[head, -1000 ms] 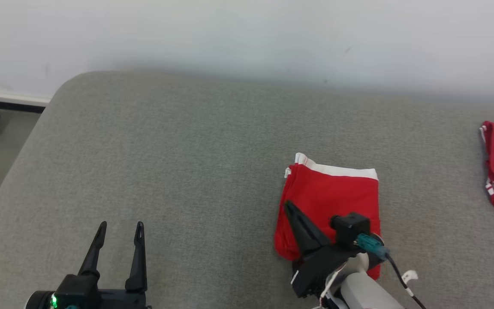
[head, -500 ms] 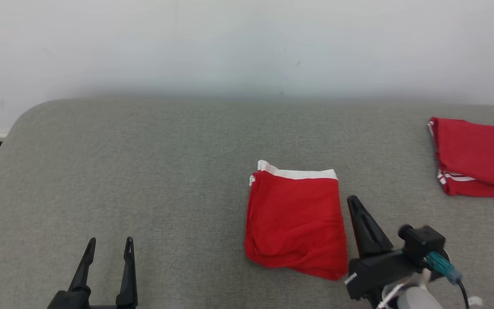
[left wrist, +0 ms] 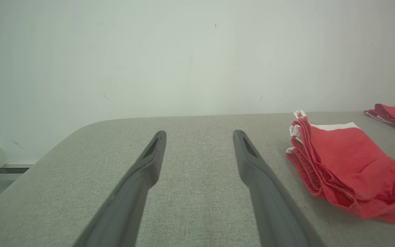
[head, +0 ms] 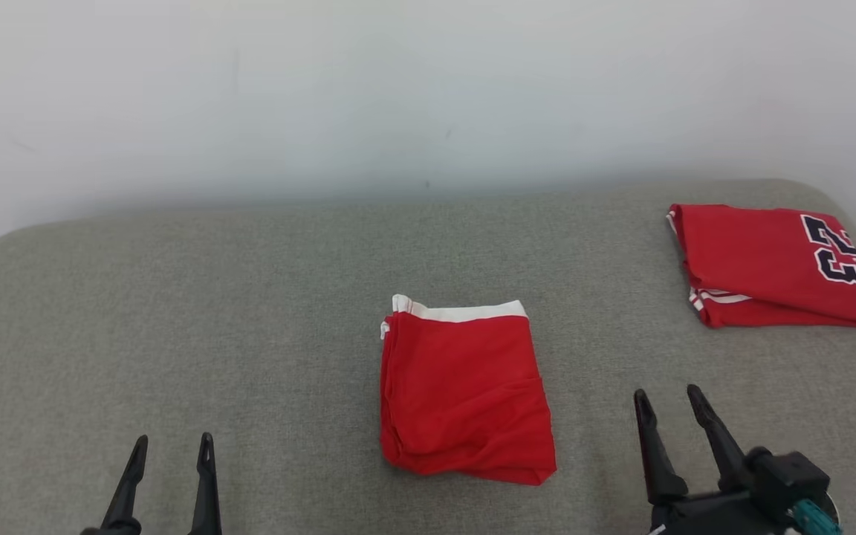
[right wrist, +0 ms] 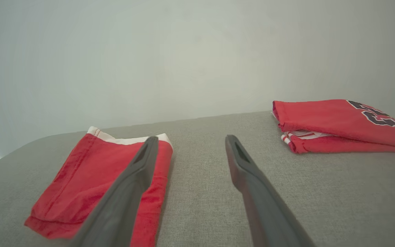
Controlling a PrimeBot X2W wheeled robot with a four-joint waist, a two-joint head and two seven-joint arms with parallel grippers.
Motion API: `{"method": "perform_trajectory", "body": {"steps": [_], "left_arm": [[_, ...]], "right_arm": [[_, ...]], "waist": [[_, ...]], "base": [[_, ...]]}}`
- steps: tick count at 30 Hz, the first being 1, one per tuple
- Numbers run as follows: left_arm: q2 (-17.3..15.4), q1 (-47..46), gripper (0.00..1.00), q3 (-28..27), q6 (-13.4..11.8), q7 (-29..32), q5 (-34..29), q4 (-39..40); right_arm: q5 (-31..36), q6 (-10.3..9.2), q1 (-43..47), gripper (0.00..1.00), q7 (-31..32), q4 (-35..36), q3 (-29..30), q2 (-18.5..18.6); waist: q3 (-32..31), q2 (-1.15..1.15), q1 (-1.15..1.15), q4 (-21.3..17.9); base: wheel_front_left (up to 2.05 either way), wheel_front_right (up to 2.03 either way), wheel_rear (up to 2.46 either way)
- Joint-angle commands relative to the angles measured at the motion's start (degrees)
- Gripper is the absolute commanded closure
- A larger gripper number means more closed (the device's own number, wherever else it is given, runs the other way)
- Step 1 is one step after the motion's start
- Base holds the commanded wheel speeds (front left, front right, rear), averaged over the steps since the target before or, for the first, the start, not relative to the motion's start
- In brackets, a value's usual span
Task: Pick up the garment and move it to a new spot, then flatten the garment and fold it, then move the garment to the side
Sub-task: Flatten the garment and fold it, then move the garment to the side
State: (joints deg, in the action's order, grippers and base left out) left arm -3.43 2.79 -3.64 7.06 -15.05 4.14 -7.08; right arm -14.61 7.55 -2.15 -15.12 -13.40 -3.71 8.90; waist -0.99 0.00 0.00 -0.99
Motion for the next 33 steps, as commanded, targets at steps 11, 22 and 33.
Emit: {"method": "perform_trajectory", "body": {"steps": [11,22,33], "left_arm": [[-0.08,4.25,0.00,-2.22,-0.71,-0.15,-0.07,1.80],[-0.17,5.21,0.00,-1.91,-0.50,-0.15,-0.78,2.34],[-0.23,5.40,0.00,-0.82,-0.26,-0.15,-1.64,2.38]], "right_arm": [[0.98,-0.17,4.91,0.00,0.02,3.20,1.35,-1.25],[2.30,-0.17,6.17,0.00,0.02,3.94,2.49,-2.37],[2.76,-0.17,5.09,0.00,0.01,2.85,2.23,-2.54]], "waist": [[-1.60,0.00,0.00,-1.42],[-2.05,0.00,0.00,-0.45],[-2.24,0.00,0.00,0.22]], "base": [[0.00,0.00,0.00],[0.00,0.00,0.00],[0.00,0.00,0.00]]}}
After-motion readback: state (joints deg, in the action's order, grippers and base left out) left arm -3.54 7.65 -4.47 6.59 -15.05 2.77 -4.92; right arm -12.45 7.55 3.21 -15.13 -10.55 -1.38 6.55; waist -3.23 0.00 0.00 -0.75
